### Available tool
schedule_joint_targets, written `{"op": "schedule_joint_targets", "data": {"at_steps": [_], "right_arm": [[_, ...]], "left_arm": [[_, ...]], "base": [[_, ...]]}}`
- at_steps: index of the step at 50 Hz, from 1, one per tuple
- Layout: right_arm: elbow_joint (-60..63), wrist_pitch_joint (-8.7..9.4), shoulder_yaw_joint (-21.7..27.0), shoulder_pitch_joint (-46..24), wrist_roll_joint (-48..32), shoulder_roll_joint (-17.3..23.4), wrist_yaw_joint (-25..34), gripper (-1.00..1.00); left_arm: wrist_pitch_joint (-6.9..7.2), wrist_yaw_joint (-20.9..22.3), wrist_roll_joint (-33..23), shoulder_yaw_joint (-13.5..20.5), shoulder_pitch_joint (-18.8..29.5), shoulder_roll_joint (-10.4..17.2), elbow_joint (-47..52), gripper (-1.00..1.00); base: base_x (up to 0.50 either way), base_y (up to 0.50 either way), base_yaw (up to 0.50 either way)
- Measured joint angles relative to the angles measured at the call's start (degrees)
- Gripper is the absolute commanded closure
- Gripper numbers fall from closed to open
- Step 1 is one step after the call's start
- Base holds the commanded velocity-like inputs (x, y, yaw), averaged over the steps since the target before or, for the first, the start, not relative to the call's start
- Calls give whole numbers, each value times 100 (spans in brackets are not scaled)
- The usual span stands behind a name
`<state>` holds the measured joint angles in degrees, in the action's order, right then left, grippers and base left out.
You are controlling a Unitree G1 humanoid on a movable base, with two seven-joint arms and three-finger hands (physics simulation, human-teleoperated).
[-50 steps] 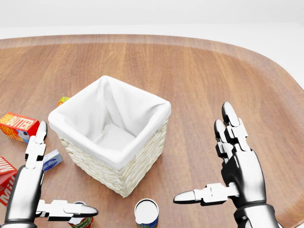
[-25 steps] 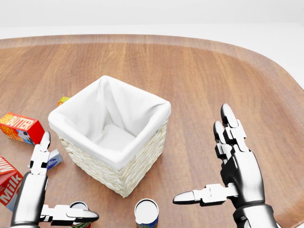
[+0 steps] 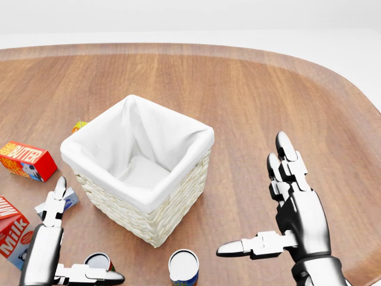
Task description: Pick up the tomato sauce, and put it in the basket.
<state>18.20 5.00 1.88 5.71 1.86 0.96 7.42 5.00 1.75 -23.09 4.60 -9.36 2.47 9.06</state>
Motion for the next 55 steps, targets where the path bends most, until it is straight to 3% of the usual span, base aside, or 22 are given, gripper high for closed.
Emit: {"op": "schedule_joint_targets", "data": {"at_steps": [55], "right_arm": [[-14,0,-25,37,-22,-4,21,-100]], "left_arm": [[-17,-486,-89,68,384,184,-1546,-100]], "base": [[0,0,0]]}}
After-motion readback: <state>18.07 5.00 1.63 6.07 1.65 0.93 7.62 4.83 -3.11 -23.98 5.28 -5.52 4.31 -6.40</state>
